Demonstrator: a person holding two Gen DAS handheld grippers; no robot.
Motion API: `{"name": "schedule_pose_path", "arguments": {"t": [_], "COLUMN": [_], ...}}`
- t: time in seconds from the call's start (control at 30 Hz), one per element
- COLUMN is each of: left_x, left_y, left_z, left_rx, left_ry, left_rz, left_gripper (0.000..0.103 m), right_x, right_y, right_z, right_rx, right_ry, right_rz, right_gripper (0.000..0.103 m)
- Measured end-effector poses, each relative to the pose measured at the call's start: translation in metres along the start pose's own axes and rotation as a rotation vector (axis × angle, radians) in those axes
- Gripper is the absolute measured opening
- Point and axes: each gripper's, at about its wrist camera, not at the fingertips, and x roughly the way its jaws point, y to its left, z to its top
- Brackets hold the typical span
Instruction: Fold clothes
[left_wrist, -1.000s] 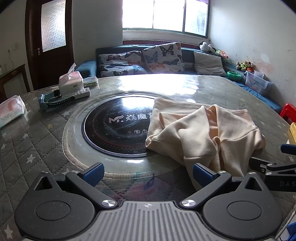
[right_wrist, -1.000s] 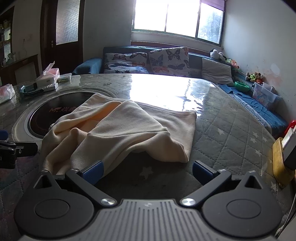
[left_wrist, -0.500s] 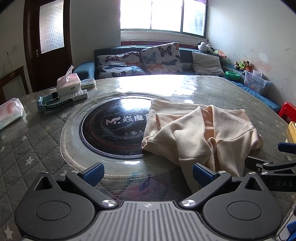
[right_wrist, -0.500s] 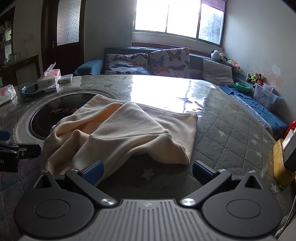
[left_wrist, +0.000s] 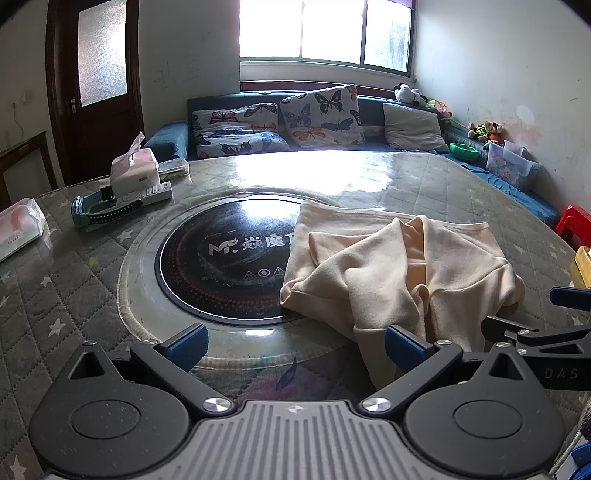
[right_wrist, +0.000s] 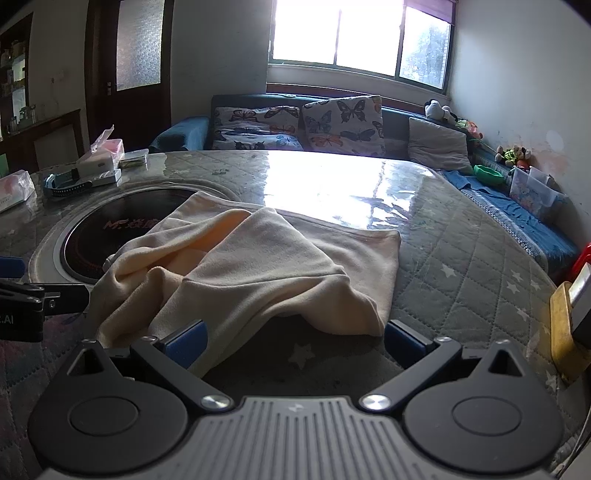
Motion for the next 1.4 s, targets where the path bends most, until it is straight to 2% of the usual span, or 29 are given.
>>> {"name": "schedule_pose_path", "arguments": {"t": [0.47,0.57,0.83,1.07,1.17,1.4], "left_x": [0.007,0.011,0.02,0.033,0.044,0.077], "left_y": [-0.005,-0.008,-0.012,-0.026,-0.034,-0.05], "left_z": [0.016,0.021,0.04,0.061,0.069,0.08], "left_rx": [0.026,0.044,0.067,0.138,0.176,0.245], "left_ry": [-0.001,0.001,0.002,-0.029,-0.03,0.007], "left_rz": [-0.002,-0.006,-0.038,-0.07,-0.092,-0.116], "left_gripper": [0.103,0.103,0.103,0.102,0.097,0.078], "right_x": [0.009,0.014,0.022,0.034,0.041,0.061], "right_y": [-0.003,-0.005,-0.012,-0.02,-0.026,-0.038], "right_z": [0.011,0.014,0.026,0.045,0.057,0.084], "right_rx": [0.0,-0.002,-0.005,-0.03,-0.022,-0.017], "right_ry": [0.0,0.006,0.011,0.018,0.027,0.058], "right_rz": [-0.001,0.002,0.025,0.048,0.081,0.123], "right_gripper": [0.102,0.098,0.097,0.089,0.084,0.072]}}
